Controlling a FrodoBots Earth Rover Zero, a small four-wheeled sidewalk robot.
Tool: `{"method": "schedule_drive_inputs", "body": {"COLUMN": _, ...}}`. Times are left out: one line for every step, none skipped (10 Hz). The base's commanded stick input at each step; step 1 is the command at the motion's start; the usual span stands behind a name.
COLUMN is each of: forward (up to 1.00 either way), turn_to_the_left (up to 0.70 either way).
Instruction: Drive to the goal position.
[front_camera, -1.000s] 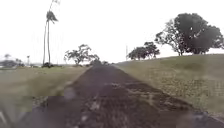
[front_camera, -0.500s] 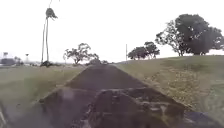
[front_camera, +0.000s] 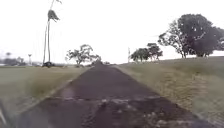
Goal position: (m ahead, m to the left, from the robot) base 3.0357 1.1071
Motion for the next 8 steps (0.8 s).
{"method": "schedule_drive_inputs", "body": {"forward": 0.0, "turn_to_the_left": 0.0}}
{"method": "schedule_drive_inputs", "body": {"forward": 0.0, "turn_to_the_left": 0.0}}
{"method": "schedule_drive_inputs", "body": {"forward": 0.0, "turn_to_the_left": 0.0}}
{"method": "schedule_drive_inputs", "body": {"forward": 0.0, "turn_to_the_left": 0.0}}
{"method": "schedule_drive_inputs", "body": {"forward": 0.0, "turn_to_the_left": 0.0}}
{"method": "schedule_drive_inputs", "body": {"forward": 0.0, "turn_to_the_left": 0.0}}
{"method": "schedule_drive_inputs", "body": {"forward": 0.13, "turn_to_the_left": 0.0}}
{"method": "schedule_drive_inputs", "body": {"forward": 0.56, "turn_to_the_left": 0.0}}
